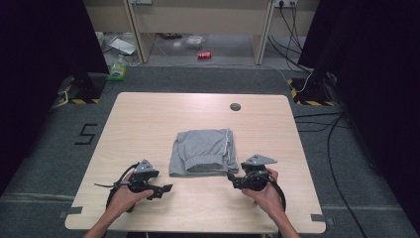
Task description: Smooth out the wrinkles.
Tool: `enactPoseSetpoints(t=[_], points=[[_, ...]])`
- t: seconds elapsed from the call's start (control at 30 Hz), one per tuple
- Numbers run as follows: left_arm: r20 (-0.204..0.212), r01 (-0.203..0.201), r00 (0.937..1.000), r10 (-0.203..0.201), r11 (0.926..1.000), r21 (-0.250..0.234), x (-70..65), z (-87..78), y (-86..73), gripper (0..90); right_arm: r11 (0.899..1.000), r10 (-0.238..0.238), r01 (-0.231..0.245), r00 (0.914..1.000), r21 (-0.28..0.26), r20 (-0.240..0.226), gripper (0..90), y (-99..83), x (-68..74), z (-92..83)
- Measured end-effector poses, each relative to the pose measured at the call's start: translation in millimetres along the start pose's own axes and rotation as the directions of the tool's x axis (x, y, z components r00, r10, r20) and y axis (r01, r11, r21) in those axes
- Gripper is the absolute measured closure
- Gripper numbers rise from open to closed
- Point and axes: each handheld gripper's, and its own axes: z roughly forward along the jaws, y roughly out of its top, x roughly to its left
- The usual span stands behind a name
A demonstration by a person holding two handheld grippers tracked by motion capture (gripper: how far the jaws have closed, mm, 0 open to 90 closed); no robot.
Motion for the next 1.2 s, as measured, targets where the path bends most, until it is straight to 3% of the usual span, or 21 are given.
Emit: enactPoseSetpoints(t=[0.2,0.4,0.5,0.63,0.93,1.0,1.2], points=[[-0.005,0.000,1.0000,0.000,1.0000,-0.003,-5.2,-3.3,-8.0,17.1,1.000,-0.003,0.003,1.0000,0.009,-0.003,29.4,-9.1,2.2,-4.9],[-0.005,-0.028,0.9996,0.028,0.9996,-0.003,-15.9,-5.5,-13.6,16.7,1.000,-0.008,0.008,1.0000,0.029,-0.005,28.1,-22.6,7.1,-8.4],[-0.033,-0.059,0.9977,0.059,0.9983,0.005,-19.6,-5.9,-17.0,16.7,0.999,-0.022,0.022,0.9997,0.047,0.011,26.5,-28.5,8.5,-9.9],[-0.034,-0.059,0.9977,0.059,0.9983,0.000,-21.5,-8.5,-20.8,16.4,0.997,-0.038,0.038,0.9992,0.070,0.011,24.2,-34.6,10.9,-10.2],[-0.080,-0.098,0.9922,0.096,0.9951,-0.014,-24.1,-10.8,-28.5,15.4,0.993,-0.061,0.058,0.9978,0.099,0.025,21.4,-46.4,15.0,-11.9],[-0.104,-0.115,0.9881,0.113,0.9932,-0.016,-25.8,-9.3,-29.8,15.0,0.992,-0.064,0.061,0.9976,0.108,0.026,21.1,-48.2,16.4,-10.6],[-0.107,-0.110,0.9883,0.108,0.9938,-0.015,-28.2,-10.0,-31.0,14.4,0.982,-0.132,0.124,0.9899,0.140,0.051,19.3,-51.2,22.9,-4.5]])
